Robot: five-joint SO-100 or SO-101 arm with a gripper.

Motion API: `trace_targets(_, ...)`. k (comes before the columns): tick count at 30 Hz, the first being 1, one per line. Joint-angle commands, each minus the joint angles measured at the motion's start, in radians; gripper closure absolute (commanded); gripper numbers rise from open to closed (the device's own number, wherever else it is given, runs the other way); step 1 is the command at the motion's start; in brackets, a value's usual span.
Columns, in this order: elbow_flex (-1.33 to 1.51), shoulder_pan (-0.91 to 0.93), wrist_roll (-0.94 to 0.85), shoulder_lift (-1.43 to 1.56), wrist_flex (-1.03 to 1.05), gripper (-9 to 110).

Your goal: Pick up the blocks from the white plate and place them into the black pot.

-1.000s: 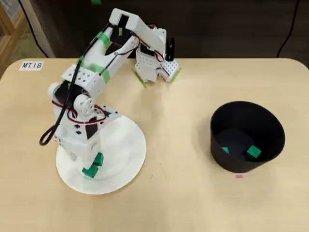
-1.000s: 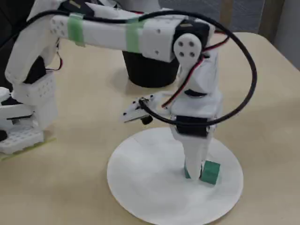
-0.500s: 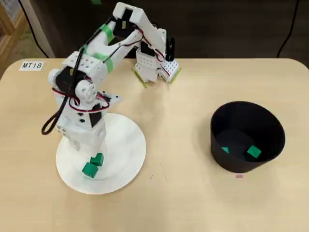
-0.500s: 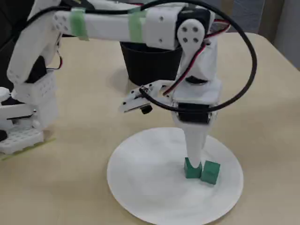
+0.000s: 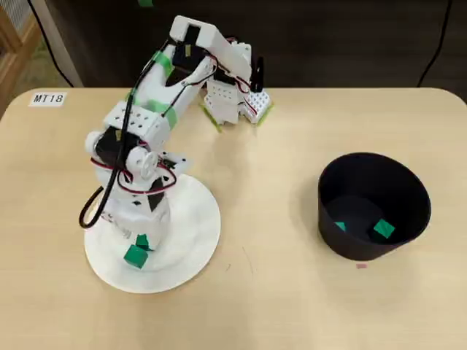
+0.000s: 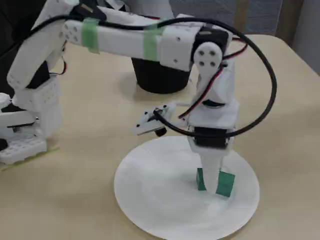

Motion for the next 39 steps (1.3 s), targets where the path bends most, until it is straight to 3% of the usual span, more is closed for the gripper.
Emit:
trace_targets(1,-0.041,-0.008,0.014,0.009,-0.025,81)
trace_targets(25,-0.034,-0.017,0.020,-0.023,0.025,90)
trace_targets(39,-0.046,0.003,-0.061,-0.008,0.031,104)
